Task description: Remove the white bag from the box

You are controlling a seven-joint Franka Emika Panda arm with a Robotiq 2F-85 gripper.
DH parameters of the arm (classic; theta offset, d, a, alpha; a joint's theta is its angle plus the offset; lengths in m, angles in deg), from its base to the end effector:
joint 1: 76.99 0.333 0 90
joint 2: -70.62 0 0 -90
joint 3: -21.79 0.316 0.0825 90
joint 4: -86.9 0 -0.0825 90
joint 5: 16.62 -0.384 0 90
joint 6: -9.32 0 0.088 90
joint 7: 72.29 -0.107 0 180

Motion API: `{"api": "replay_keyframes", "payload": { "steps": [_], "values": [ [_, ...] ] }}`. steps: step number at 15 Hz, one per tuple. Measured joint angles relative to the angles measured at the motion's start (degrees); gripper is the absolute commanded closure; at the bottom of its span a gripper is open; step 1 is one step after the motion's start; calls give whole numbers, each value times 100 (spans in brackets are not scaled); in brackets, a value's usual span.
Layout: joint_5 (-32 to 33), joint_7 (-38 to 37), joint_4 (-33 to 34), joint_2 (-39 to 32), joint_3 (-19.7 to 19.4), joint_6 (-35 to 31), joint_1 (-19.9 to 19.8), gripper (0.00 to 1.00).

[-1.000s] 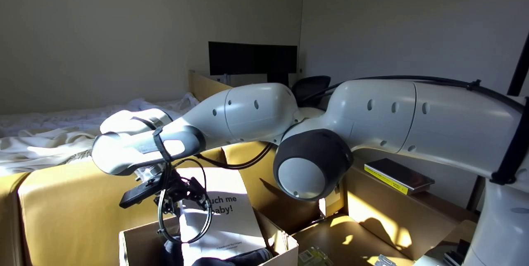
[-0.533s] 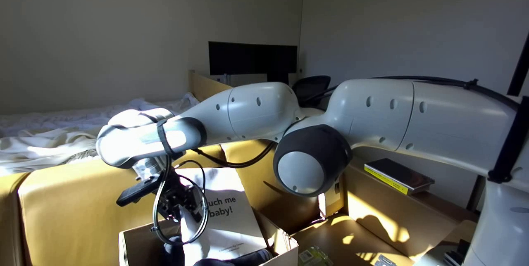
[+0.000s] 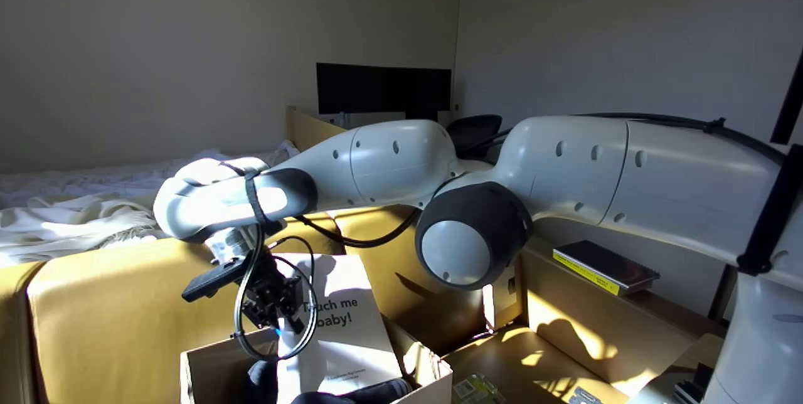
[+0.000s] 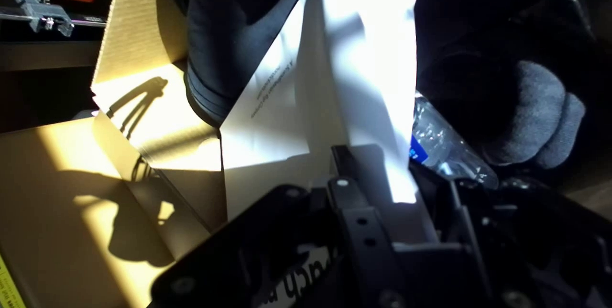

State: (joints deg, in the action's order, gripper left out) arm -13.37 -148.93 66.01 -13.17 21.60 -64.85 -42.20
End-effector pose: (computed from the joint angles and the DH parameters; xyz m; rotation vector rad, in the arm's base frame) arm 0.6099 0.4138 0.1310 2.4718 -0.9478 -0.3389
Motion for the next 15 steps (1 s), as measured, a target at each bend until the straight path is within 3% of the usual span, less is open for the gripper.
{"api": "replay_keyframes", "payload": {
  "steps": [7,15],
  "values": [
    [-25,-135,106,432,9,64,117,92],
    [334,-757,123,1644,-394,967,668,92]
  ]
}}
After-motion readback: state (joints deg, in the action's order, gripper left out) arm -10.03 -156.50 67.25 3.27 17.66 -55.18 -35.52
